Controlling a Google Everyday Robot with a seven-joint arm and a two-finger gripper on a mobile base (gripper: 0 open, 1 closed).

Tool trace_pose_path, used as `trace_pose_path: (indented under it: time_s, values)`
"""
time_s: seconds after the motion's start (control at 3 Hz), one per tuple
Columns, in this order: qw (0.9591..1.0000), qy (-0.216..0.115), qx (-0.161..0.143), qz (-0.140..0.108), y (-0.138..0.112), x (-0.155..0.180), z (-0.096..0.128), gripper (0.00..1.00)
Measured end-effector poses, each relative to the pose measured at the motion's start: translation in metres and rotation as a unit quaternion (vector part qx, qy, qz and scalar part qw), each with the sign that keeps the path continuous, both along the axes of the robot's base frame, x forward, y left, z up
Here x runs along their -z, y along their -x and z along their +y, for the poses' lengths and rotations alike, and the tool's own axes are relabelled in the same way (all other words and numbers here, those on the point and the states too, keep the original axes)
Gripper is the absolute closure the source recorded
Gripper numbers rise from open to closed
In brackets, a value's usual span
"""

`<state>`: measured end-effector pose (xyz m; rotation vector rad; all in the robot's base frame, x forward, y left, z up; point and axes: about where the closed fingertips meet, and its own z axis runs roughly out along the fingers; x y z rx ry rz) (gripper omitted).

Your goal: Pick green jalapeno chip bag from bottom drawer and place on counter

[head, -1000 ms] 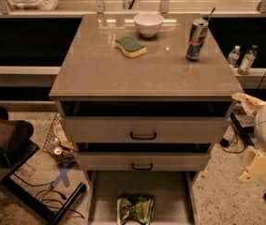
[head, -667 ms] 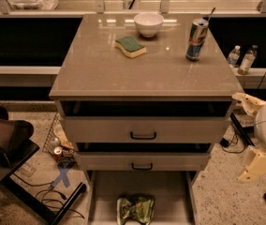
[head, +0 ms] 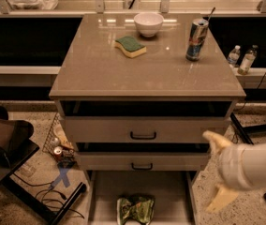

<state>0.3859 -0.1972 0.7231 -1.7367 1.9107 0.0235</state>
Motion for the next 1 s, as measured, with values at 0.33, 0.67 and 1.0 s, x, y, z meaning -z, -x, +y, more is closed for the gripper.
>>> trace_pose_path:
  time_s: [0.33,0.67,1.0]
  values:
    - [0.9988,-0.035,-0.011,0.031,0.014,0.123,0.025,0.00]
    - [0.9975,-0.066,0.010,0.023,0.002,0.183,0.026,0.00]
    - [0.9944,-0.098,0.033,0.021,-0.010,0.250,0.030,0.00]
